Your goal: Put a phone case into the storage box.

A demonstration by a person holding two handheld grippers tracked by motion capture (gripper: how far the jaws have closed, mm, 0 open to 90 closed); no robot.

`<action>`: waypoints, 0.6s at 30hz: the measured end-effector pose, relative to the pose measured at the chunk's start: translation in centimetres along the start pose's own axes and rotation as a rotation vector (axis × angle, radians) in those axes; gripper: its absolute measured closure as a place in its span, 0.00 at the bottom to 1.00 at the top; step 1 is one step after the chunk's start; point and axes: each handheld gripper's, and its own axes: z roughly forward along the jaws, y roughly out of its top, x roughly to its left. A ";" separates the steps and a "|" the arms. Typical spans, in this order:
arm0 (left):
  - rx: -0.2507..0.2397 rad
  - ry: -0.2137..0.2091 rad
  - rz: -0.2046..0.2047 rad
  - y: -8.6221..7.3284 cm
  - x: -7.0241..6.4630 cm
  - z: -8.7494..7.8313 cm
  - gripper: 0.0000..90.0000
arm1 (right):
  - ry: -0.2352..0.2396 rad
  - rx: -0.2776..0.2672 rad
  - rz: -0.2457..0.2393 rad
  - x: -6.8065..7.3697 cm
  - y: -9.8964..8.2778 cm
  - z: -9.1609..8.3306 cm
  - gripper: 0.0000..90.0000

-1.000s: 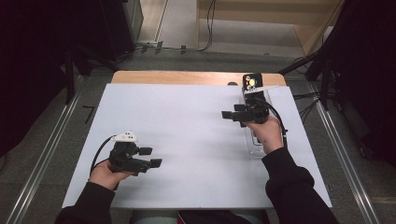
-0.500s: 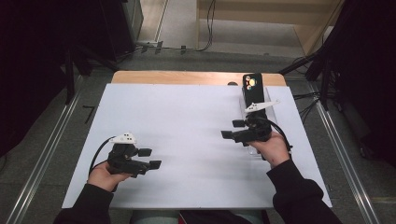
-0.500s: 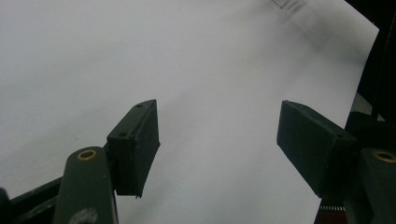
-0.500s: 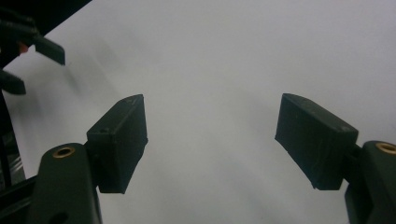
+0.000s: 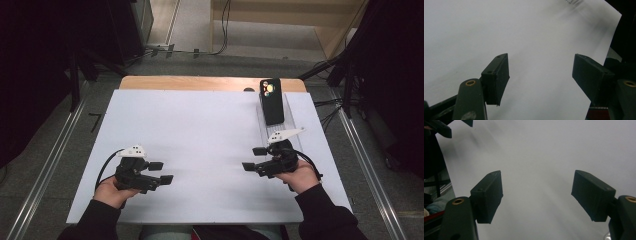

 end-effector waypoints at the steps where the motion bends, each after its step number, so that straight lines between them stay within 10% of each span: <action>1: 0.003 0.001 0.003 0.0 0.0 0.0 0.33 | 0.002 0.001 -0.001 0.1 -0.3 -0.1 0.26; 18: 0.027 -0.010 0.019 -0.7 -0.7 0.3 0.33 | -0.022 0.034 -0.008 -0.3 -5.0 -1.3 0.26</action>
